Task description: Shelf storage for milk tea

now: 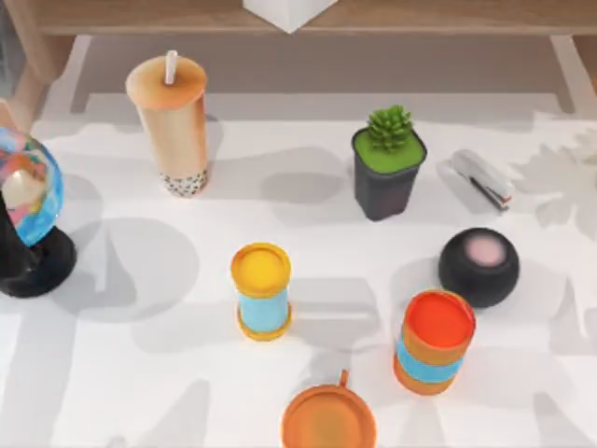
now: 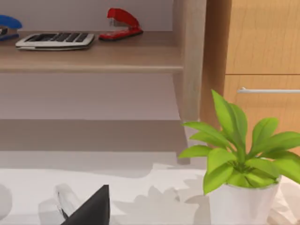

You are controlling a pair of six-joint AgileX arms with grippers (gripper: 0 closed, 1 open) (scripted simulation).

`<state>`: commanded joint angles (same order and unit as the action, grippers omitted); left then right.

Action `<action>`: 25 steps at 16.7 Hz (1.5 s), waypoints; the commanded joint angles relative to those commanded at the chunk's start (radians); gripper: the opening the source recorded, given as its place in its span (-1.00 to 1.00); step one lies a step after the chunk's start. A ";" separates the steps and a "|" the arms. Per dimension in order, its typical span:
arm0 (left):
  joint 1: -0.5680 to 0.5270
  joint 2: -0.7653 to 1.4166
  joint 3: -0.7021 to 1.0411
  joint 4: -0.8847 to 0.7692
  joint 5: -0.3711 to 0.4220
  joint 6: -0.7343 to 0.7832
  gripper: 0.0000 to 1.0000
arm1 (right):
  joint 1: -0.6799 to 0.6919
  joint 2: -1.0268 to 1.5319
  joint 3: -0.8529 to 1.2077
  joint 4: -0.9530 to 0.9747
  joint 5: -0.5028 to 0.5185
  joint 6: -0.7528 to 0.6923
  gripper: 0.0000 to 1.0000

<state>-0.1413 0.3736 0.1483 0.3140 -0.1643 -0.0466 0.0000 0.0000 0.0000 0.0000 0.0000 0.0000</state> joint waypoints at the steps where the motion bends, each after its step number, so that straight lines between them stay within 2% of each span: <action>1: -0.028 0.092 0.028 0.078 -0.031 -0.007 1.00 | 0.000 0.000 0.000 0.000 0.000 0.000 1.00; 8: -0.233 0.864 0.218 0.626 -0.228 -0.035 1.00 | 0.000 0.000 0.000 0.000 0.000 0.000 1.00; 14: -0.365 1.353 0.318 0.937 -0.296 -0.026 1.00 | 0.000 0.000 0.000 0.000 0.000 0.000 1.00; 19: -0.382 1.553 0.328 1.043 -0.303 -0.003 1.00 | 0.000 0.000 0.000 0.000 0.000 0.000 1.00; 25: -0.378 1.568 0.325 1.049 -0.303 0.000 1.00 | 0.000 0.000 0.000 0.000 0.000 0.000 1.00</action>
<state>-0.5197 1.9413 0.4736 1.3631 -0.4675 -0.0469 0.0000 0.0000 0.0000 0.0000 0.0000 0.0000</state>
